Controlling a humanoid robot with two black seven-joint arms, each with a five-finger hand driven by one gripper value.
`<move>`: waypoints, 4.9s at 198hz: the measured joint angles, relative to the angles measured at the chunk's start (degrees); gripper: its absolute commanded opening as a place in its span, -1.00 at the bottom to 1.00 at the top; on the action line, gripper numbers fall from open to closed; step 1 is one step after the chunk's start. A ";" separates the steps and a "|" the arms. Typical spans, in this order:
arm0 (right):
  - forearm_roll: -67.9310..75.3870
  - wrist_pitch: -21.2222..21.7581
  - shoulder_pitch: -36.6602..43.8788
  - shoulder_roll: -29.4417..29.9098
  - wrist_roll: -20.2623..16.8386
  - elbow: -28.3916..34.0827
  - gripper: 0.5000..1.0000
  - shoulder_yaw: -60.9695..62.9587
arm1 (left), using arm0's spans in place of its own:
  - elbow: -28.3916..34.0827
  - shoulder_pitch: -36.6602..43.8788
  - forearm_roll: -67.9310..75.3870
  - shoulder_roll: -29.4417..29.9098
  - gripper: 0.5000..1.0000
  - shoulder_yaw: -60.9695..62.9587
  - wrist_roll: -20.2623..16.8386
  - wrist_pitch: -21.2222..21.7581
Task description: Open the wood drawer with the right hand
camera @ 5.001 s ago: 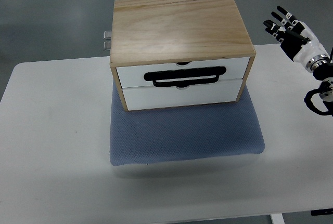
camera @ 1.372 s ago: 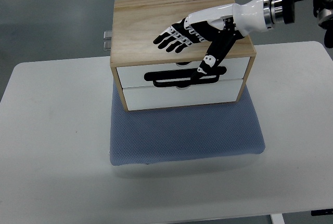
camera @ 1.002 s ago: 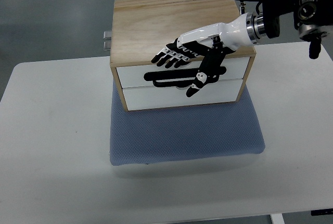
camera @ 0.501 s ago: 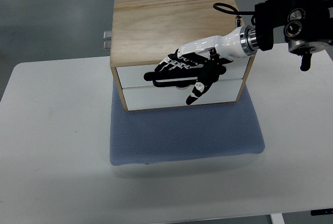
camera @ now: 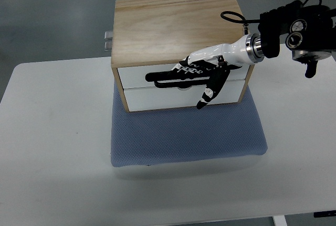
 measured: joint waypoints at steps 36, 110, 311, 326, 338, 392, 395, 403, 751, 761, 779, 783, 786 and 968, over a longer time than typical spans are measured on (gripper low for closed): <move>-0.01 0.44 0.01 -0.09 -0.70 0.00 0.72 -0.71 | 0.00 0.00 0.00 0.00 1.00 0.00 0.00 0.00; -0.03 4.77 0.83 -0.92 -0.97 1.44 0.73 -0.84 | 0.00 0.00 0.00 0.00 1.00 0.00 0.00 0.00; -1.60 18.89 3.42 -6.63 -0.80 9.51 0.73 -0.85 | 0.00 0.00 0.01 0.00 1.00 0.00 -0.01 0.00; -1.60 19.34 3.54 -7.01 -0.75 9.95 0.73 -0.85 | 0.00 0.00 0.01 0.00 1.00 0.00 -0.01 0.00; -1.61 19.47 3.59 -7.26 -0.73 10.29 0.73 -0.85 | 0.00 0.00 0.01 0.00 1.00 0.00 -0.01 0.00; -1.62 18.75 3.49 -7.24 -0.70 10.57 0.73 -0.67 | 0.00 0.00 0.01 0.00 1.00 0.00 -0.01 0.00; -1.62 18.60 3.41 -7.21 -0.70 10.57 0.73 -0.66 | 0.00 0.00 0.01 0.00 1.00 0.00 -0.01 0.00; -1.62 18.13 3.18 -7.14 -0.69 10.59 0.73 -0.62 | 0.00 0.00 0.01 0.00 1.00 0.00 -0.01 0.00; -3.08 7.21 -7.21 -10.35 0.06 10.49 0.73 7.04 | 0.00 -0.01 0.00 0.00 1.00 0.00 0.01 0.00; -3.05 7.24 -8.00 -10.28 0.06 10.49 0.72 8.04 | 0.00 -0.01 0.00 0.00 1.00 0.00 0.01 0.00; -3.02 7.34 -8.54 -10.16 0.10 10.53 0.73 8.63 | 0.00 0.00 0.00 0.00 1.00 0.00 0.01 0.00; -3.02 7.35 -8.61 -10.15 0.13 10.54 0.73 8.67 | 0.00 0.00 0.00 0.00 1.00 0.00 0.01 0.00; -3.02 7.36 -8.65 -10.15 0.15 10.54 0.72 8.69 | 0.00 0.00 0.00 0.00 1.00 0.00 0.01 0.00; 2.65 8.10 -12.75 -12.67 8.13 10.42 0.72 16.36 | 0.00 0.00 0.00 0.00 1.00 0.00 -0.01 0.00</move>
